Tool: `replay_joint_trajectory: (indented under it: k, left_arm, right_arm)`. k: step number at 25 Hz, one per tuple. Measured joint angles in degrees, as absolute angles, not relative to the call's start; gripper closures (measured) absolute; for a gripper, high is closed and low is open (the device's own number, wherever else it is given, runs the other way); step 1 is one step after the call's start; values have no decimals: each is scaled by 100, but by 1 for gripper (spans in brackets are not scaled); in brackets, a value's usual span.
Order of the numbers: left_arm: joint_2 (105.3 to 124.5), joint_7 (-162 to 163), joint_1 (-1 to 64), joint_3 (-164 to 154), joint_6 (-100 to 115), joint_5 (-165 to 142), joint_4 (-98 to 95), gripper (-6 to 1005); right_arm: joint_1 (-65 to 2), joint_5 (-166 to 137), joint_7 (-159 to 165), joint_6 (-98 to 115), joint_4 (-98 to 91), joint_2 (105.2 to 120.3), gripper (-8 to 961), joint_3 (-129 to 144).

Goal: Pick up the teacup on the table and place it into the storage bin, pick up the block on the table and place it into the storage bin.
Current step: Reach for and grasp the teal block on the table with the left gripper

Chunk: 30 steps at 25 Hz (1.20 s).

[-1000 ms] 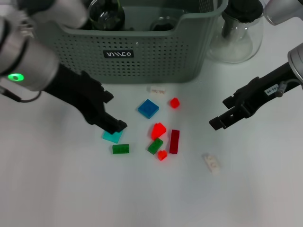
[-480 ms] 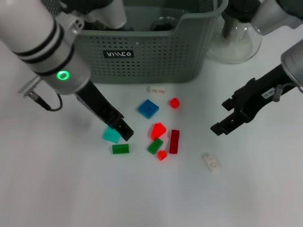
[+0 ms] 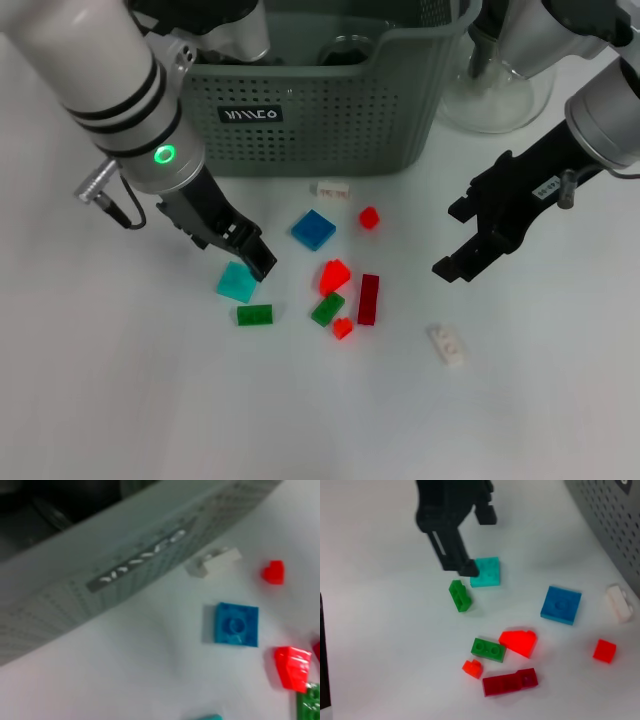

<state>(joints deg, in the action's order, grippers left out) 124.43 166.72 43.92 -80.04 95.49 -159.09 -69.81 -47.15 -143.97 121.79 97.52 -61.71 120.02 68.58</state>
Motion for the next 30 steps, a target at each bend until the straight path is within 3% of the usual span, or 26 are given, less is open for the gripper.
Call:
replay_joint_trajectory:
  k: [30]
  left_arm:
    - [12481,17064,4296,-8731,8564,-15907,-6265,192]
  right_arm:
    - [-4737,-14332,12023,9574,-6117,12013,56,6884]
